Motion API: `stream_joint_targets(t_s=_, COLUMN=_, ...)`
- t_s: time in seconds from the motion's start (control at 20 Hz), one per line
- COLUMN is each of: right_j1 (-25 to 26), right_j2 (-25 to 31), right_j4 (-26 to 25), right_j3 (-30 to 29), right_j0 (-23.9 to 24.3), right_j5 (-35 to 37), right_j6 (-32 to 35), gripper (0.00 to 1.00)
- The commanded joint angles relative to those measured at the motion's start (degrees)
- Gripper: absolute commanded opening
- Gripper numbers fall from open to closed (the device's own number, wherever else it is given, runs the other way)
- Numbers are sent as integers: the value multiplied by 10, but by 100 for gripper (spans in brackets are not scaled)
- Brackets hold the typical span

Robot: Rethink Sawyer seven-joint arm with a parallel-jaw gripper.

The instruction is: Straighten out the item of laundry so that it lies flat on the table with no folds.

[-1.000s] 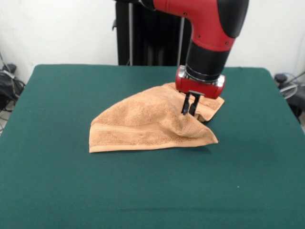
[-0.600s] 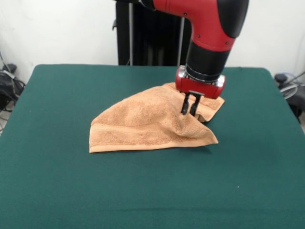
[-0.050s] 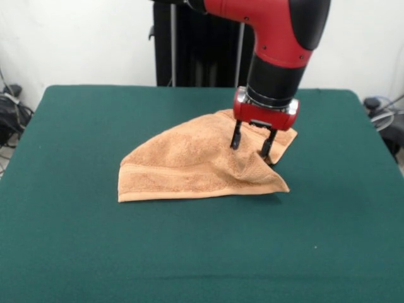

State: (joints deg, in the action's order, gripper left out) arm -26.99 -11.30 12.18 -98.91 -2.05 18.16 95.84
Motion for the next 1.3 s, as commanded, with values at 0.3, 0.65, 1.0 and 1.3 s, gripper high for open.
stream_joint_targets(t_s=0.3, right_j1=-2, right_j2=19, right_j4=19, right_j3=-15, right_j0=-15, right_j5=1, right_j6=131, gripper=100)
stream_joint_targets(t_s=0.65, right_j1=1, right_j2=20, right_j4=18, right_j3=-10, right_j0=-4, right_j5=35, right_j6=119, gripper=100)
stream_joint_targets(t_s=1.0, right_j1=0, right_j2=33, right_j4=9, right_j3=-15, right_j0=11, right_j5=15, right_j6=102, gripper=100)
stream_joint_targets(t_s=1.3, right_j1=3, right_j2=40, right_j4=12, right_j3=-16, right_j0=14, right_j5=15, right_j6=104, gripper=100)
